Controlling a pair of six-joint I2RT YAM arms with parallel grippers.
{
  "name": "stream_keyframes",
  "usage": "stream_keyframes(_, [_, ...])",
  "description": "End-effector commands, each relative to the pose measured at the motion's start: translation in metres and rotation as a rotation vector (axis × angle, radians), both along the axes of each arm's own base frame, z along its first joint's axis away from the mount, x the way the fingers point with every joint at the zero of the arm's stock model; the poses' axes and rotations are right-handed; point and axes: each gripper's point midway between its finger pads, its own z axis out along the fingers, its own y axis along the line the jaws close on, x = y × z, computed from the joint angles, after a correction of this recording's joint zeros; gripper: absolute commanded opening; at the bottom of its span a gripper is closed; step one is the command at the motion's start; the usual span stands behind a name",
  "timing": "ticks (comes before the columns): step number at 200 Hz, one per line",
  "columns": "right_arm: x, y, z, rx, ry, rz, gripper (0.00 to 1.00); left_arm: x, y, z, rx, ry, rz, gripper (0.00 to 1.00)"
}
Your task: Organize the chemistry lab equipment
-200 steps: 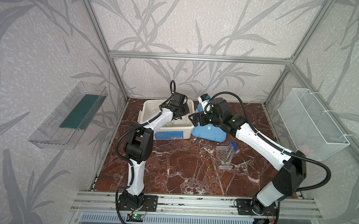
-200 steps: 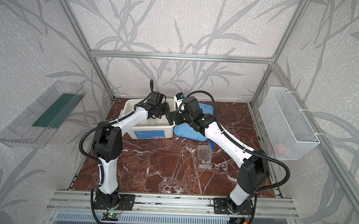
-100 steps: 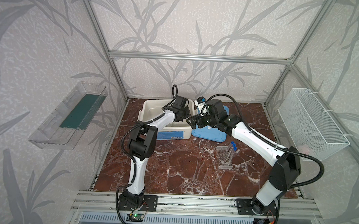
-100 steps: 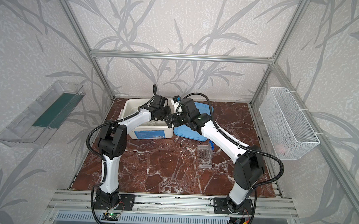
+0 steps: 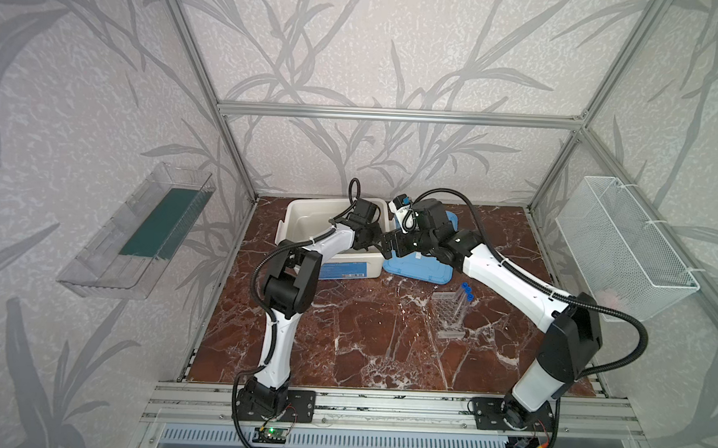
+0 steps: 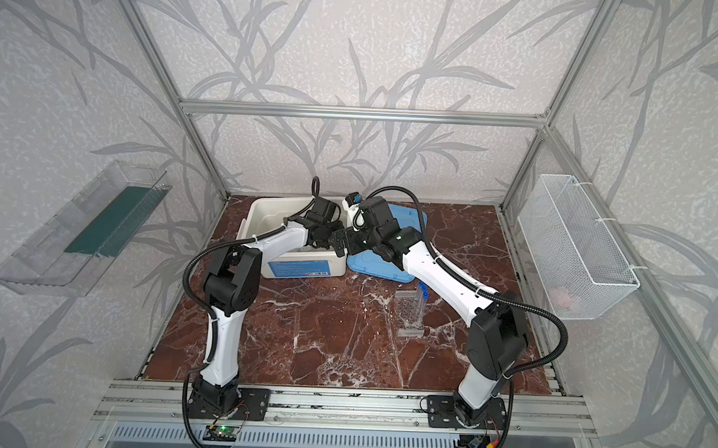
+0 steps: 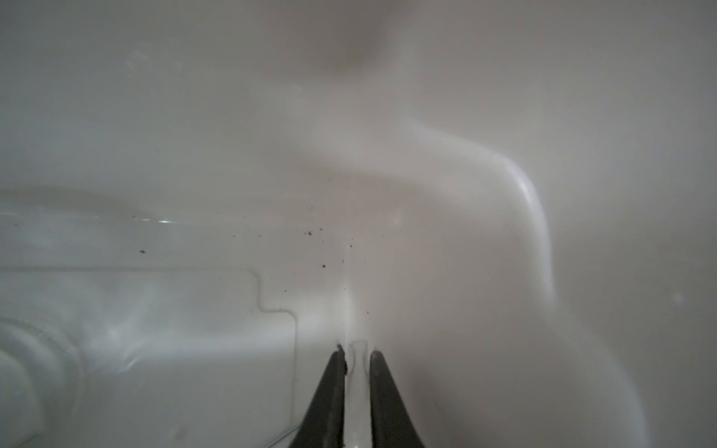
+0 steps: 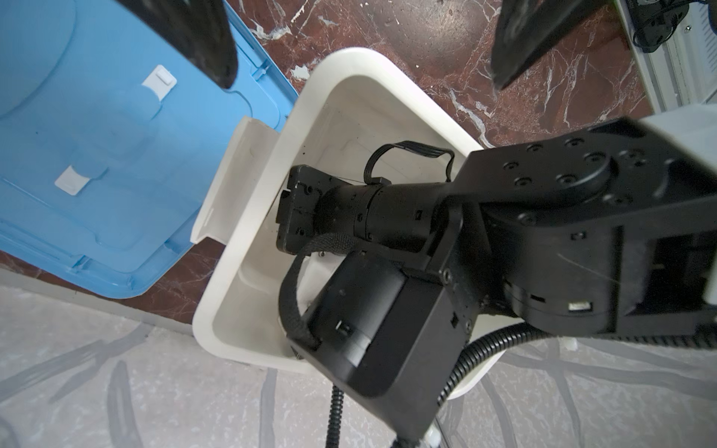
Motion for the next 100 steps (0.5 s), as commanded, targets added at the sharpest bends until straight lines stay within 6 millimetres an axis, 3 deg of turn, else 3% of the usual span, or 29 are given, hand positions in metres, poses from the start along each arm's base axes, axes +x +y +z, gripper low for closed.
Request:
stream_keyframes(1, [-0.003,-0.006,0.001,-0.016,-0.013,0.000,0.99,-0.005,-0.001,-0.001,0.040,0.010,-0.011,0.18])
stream_keyframes(68, [-0.008,-0.014,0.002,-0.021,-0.029,-0.012,0.99,-0.006,-0.005,-0.023,0.052,0.070,-0.015,0.19])
stream_keyframes(100, [-0.009,-0.018,0.002,-0.028,-0.033,-0.015,1.00,-0.005,-0.003,-0.012,0.065,0.047,-0.012,0.21])
